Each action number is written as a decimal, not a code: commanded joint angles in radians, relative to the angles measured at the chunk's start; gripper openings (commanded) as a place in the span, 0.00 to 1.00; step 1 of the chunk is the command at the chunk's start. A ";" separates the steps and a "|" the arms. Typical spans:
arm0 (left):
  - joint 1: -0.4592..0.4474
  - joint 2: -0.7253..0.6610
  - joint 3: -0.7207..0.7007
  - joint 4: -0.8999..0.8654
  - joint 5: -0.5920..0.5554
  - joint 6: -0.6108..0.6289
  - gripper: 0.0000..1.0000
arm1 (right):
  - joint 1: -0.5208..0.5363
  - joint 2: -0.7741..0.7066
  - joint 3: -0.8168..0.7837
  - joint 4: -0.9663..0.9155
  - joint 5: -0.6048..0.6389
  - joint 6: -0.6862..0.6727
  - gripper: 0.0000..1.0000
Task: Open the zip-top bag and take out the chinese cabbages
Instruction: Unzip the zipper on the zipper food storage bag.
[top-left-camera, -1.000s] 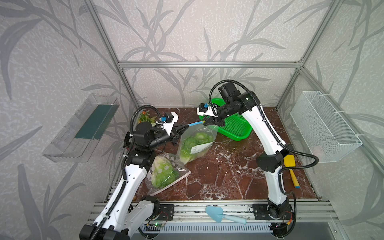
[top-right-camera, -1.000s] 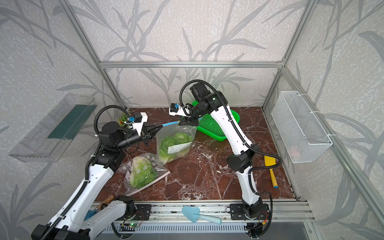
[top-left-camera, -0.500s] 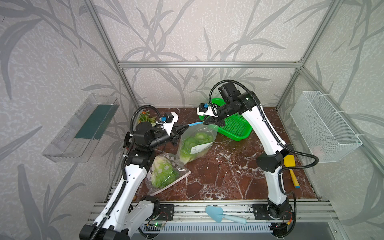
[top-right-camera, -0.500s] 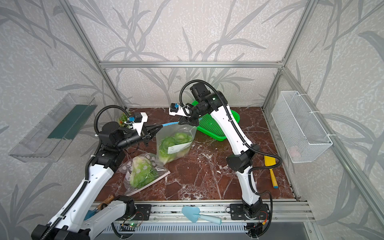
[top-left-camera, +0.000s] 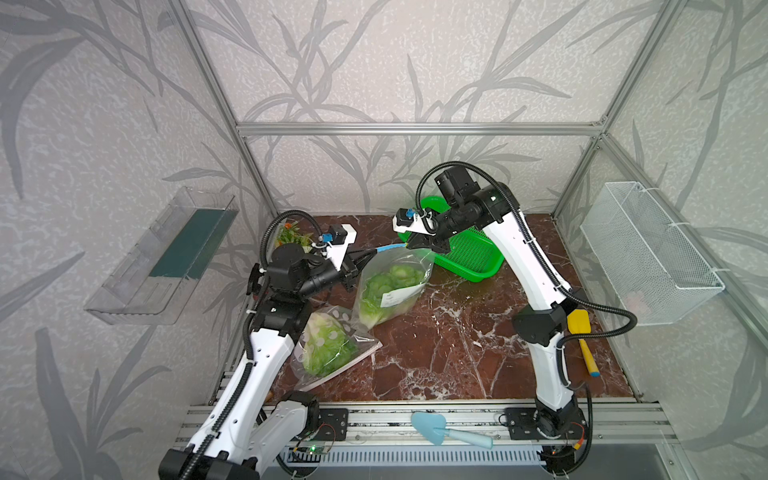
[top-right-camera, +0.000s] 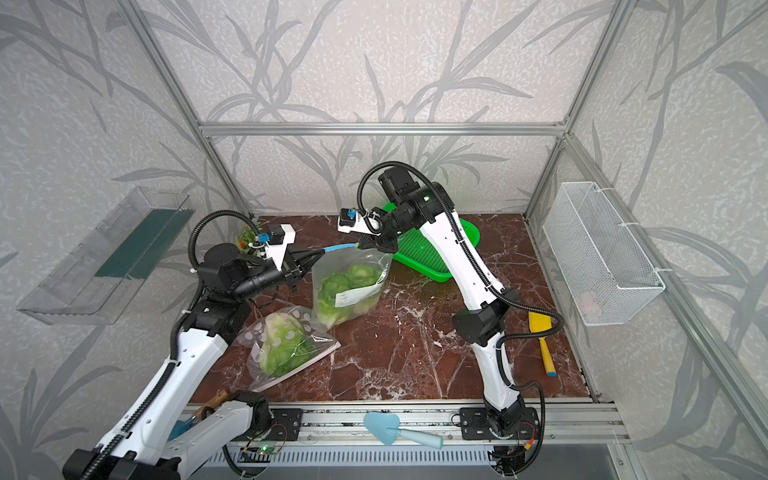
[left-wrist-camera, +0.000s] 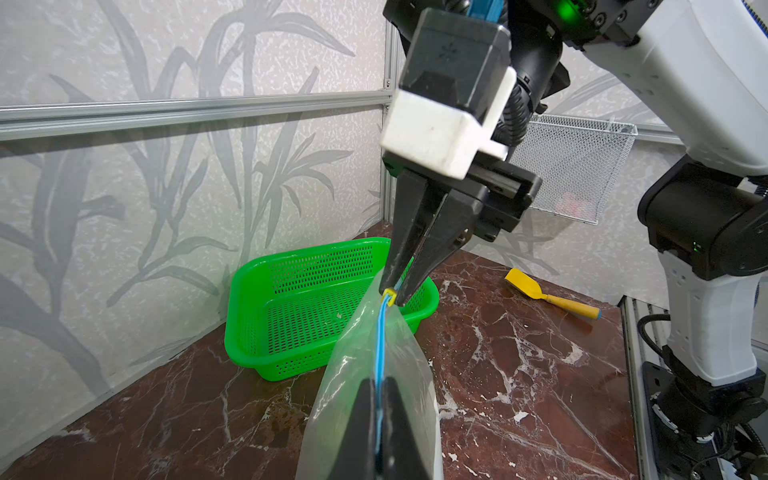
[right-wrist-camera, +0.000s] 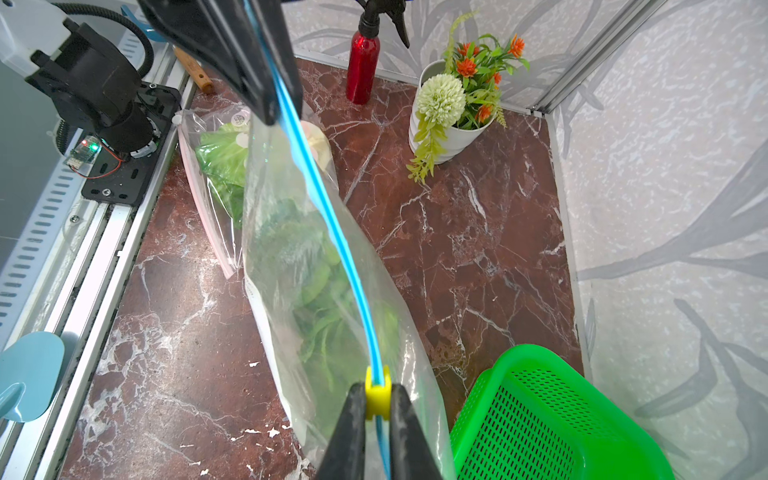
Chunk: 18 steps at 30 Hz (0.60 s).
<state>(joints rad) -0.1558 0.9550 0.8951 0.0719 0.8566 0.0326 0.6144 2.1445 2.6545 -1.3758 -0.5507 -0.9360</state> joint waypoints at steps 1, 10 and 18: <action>0.004 -0.029 0.028 0.039 0.000 0.002 0.00 | -0.002 -0.001 0.018 -0.042 0.044 -0.001 0.11; 0.004 -0.034 0.025 0.059 0.000 -0.016 0.00 | -0.001 -0.009 0.013 -0.004 -0.003 0.022 0.02; 0.005 -0.041 0.024 0.063 -0.013 -0.017 0.00 | -0.014 -0.027 -0.023 -0.027 0.122 0.014 0.00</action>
<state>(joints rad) -0.1562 0.9493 0.8951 0.0761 0.8463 0.0227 0.6167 2.1441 2.6534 -1.3735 -0.5144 -0.9314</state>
